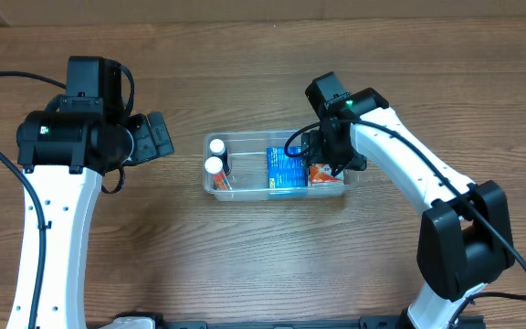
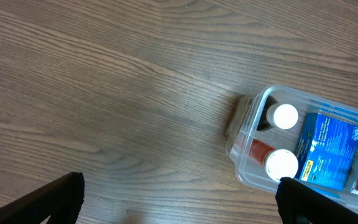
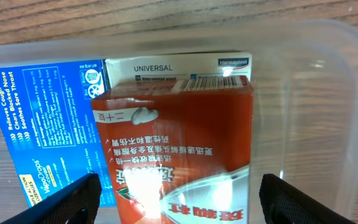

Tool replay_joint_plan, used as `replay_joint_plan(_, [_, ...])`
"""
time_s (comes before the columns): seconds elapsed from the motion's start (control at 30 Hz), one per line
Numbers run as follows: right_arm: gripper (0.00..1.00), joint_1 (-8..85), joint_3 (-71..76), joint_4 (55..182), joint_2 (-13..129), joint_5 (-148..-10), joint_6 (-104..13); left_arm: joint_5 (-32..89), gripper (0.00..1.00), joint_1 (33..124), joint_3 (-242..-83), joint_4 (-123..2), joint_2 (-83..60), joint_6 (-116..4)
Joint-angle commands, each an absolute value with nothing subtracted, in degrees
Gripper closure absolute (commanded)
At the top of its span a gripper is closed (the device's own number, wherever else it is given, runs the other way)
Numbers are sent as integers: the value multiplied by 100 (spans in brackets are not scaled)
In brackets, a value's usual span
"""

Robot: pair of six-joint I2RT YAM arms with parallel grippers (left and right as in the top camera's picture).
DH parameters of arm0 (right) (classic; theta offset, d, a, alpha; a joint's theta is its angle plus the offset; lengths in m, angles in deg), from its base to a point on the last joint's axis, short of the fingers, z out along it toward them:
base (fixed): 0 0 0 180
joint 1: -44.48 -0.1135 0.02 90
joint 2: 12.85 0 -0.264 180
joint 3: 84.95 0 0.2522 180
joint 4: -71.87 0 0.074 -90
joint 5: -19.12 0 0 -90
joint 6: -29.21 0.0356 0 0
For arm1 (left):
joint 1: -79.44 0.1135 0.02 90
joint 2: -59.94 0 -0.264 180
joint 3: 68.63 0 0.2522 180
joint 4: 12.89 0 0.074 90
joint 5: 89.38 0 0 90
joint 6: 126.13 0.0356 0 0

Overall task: Pack container
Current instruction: 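Lower the red box into the container's right end and release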

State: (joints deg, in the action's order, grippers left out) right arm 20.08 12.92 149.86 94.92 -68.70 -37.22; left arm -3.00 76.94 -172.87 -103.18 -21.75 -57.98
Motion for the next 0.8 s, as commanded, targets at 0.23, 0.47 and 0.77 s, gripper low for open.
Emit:
replay_joint_plan(0.23, [89,2012,1990,13681,8674,-6230,-4497,-250,0,7718,-17352,-10325,-2208,-5651])
replay_joint_plan(0.47, [90,2139,1990,13495,9201,-6145,-4495,-250,0,7718,-17352,-10336,-2208,-5649])
replay_joint_plan(0.77, [89,2373,1843,13707,9522,-6147,-4493,-241,0,7718,-17352,-10338,-2208,-5651])
